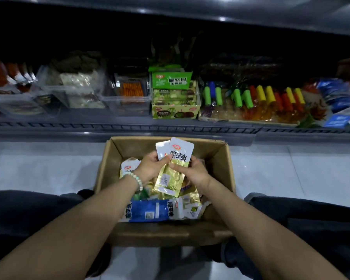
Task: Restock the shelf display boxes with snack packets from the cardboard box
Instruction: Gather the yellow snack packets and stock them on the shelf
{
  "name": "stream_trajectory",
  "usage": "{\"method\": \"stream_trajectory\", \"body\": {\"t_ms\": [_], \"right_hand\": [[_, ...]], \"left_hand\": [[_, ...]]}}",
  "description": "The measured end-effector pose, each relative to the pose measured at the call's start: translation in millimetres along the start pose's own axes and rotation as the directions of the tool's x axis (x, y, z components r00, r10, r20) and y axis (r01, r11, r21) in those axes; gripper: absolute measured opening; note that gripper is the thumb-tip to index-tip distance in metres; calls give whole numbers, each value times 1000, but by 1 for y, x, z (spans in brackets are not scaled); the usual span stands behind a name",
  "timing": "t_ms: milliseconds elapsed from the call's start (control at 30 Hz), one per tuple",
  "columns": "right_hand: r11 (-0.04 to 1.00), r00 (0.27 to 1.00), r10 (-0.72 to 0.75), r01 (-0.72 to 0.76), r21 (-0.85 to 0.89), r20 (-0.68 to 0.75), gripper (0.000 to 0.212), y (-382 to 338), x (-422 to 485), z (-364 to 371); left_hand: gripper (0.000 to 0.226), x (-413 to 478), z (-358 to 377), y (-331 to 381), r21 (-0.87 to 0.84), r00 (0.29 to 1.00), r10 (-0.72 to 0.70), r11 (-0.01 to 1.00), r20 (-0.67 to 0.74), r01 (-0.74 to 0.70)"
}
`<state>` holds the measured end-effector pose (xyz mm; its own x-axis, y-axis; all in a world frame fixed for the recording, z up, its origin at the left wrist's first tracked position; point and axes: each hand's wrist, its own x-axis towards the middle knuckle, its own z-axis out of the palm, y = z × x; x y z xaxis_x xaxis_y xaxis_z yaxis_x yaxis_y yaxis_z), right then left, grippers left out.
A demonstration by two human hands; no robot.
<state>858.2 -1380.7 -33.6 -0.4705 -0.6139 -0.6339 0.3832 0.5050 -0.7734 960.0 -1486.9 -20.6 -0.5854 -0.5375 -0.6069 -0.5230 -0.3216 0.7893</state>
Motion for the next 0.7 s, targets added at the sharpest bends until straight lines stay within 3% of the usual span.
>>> {"method": "stream_trajectory", "body": {"t_ms": [100, 167, 233, 367, 467, 600, 700], "right_hand": [[993, 997, -81, 82, 81, -13, 31, -40, -20, 0], [980, 996, -86, 91, 178, -32, 35, -66, -34, -2], [961, 994, -100, 105, 256, -31, 39, -94, -50, -5], [931, 978, -202, 175, 320, 53, 35, -142, -92, -7], [914, 952, -280, 226, 337, 123, 37, -161, -123, -5], [892, 921, -376, 329, 309, 106, 38, -165, -148, -2], [888, 924, -373, 329, 321, 86, 35, -159, -153, -6]], "left_hand": [[31, -16, -18, 47, 48, 997, 26, 998, 74, -30], [40, -30, -29, 80, 88, 990, 54, 994, 130, -66], [33, -46, -40, 108, 80, 981, 111, 989, 159, -125], [16, -79, -51, 146, 47, 948, 300, 951, 104, -306], [21, -106, -51, 160, -26, 905, 424, 906, 37, -423], [11, -130, -44, 161, -69, 870, 491, 867, -43, -493], [11, -137, -43, 159, -66, 840, 535, 838, -96, -541]]}}
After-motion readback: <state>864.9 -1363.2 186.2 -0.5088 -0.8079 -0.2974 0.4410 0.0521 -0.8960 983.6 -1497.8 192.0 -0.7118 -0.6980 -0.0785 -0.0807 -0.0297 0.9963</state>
